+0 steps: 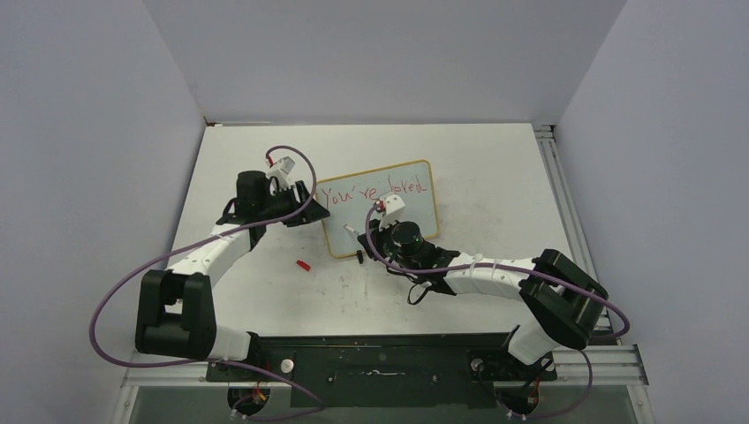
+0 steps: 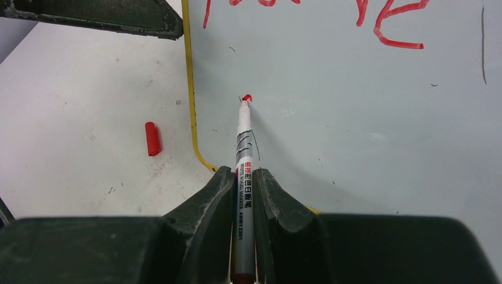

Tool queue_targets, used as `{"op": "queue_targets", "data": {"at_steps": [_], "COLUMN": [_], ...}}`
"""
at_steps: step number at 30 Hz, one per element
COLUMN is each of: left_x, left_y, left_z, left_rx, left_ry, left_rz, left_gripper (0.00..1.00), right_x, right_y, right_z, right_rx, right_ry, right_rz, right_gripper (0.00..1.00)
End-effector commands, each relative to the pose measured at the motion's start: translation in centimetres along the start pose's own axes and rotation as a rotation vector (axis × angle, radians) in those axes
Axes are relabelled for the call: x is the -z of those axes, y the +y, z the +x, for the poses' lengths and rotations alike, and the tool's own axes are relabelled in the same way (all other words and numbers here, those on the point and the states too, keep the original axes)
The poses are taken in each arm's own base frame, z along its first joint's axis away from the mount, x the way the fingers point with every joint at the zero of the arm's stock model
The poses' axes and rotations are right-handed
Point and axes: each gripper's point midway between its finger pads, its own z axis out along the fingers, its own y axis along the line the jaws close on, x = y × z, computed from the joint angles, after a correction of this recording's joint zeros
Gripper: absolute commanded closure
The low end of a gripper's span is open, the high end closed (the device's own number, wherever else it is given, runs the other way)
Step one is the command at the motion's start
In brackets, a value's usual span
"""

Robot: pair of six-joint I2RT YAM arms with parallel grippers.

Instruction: Write a sentence on the whiteboard

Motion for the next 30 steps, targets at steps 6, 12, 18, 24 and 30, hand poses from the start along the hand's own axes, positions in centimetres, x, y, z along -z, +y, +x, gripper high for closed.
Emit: {"op": "queue_targets", "data": {"at_steps": [6, 12, 18, 24, 30], "left_x": [-1.2, -1.7, -1.8, -1.8, -1.8], "left_y": [-0.5, -0.4, -0.6, -0.8, -1.0], "left_z": [-1.3, -0.9, -0.8, -0.7, -0.7], "left_rx": [0.015, 0.022, 0.02, 0.014, 0.0], "left_ry": [0.0, 0.02, 0.023, 0.026, 0.029], "left_rz": [0.043, 0.052, 0.064, 0.068, 0.068], "left_gripper": [0.52, 0.52, 0.58, 0.63, 0.66], "right_x": [0.4, 0.7, 1.1, 1.5, 1.5], "right_y": [0.2, 0.1, -0.5, -1.1, -1.2], "right_z": [-0.4, 0.2, 0.6, 0.2, -1.2], "right_rx": [0.011, 0.019, 0.021, 0.021, 0.026], "right_ry": [-0.019, -0.005, 0.003, -0.015, -0.049], "right_rz": [-0.002, 0.001, 0.024, 0.06, 0.073], "right_gripper": [0.95, 0.95, 0.95, 0.95, 0.95]}}
